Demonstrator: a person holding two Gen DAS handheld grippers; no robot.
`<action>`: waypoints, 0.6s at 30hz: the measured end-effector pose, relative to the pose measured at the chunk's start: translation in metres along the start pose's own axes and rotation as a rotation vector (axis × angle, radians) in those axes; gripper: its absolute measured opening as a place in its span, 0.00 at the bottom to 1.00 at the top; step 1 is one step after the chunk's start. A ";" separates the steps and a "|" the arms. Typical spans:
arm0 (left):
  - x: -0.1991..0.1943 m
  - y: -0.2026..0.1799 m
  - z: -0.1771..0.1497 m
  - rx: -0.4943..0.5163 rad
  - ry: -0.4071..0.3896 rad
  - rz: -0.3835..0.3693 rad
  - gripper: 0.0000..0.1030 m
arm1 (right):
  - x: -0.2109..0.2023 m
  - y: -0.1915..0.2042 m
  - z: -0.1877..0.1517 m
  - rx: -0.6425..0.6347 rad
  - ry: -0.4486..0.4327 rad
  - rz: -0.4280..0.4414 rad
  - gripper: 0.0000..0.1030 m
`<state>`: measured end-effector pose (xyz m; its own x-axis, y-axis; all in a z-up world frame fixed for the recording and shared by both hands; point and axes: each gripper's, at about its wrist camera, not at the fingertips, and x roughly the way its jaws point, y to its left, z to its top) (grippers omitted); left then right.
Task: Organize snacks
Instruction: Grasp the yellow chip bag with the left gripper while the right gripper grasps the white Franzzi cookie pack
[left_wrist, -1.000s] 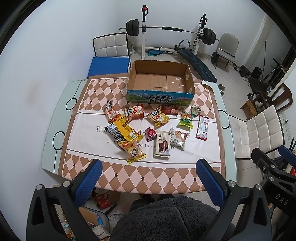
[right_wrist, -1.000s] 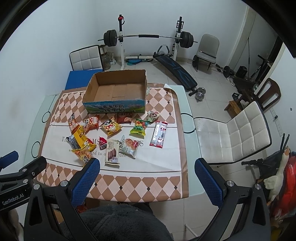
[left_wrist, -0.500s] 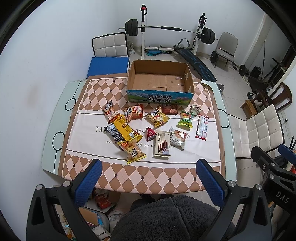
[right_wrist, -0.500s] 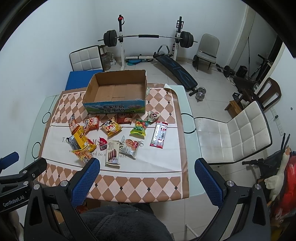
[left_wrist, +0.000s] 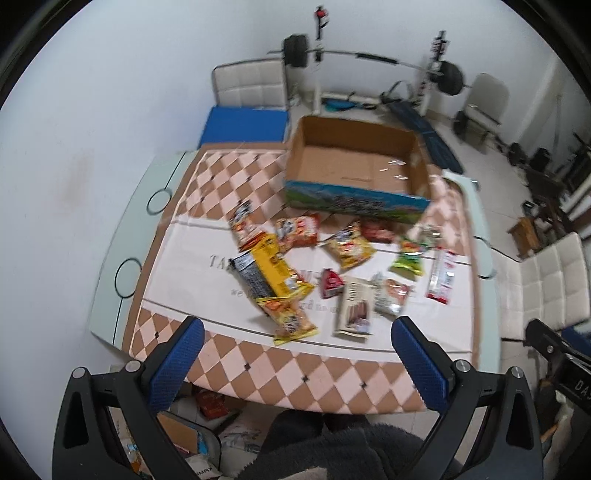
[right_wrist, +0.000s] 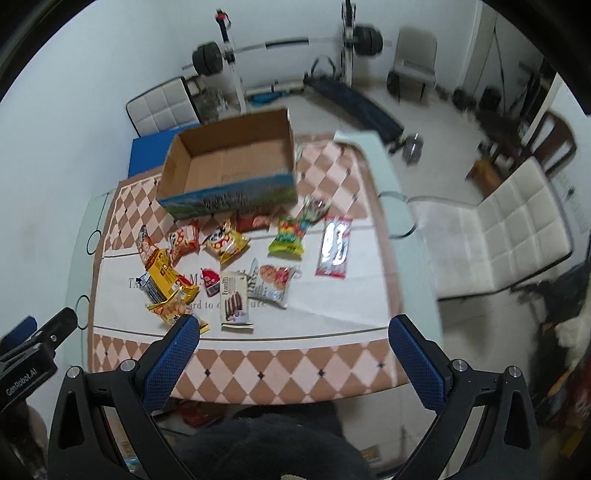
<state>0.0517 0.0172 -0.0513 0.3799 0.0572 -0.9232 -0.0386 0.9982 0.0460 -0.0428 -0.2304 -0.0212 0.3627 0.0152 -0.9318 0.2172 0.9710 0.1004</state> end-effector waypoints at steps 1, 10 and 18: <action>0.014 0.005 0.004 -0.012 0.027 0.001 1.00 | 0.016 -0.002 0.003 0.011 0.030 0.009 1.00; 0.156 0.048 0.003 -0.173 0.312 -0.011 1.00 | 0.188 0.015 0.012 0.042 0.304 0.076 1.00; 0.256 0.061 -0.023 -0.297 0.487 -0.091 1.00 | 0.316 0.063 0.001 -0.001 0.465 0.076 1.00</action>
<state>0.1258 0.0922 -0.2935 -0.0726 -0.1138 -0.9908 -0.3099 0.9469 -0.0860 0.0861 -0.1642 -0.3090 -0.0665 0.1910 -0.9793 0.2047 0.9632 0.1740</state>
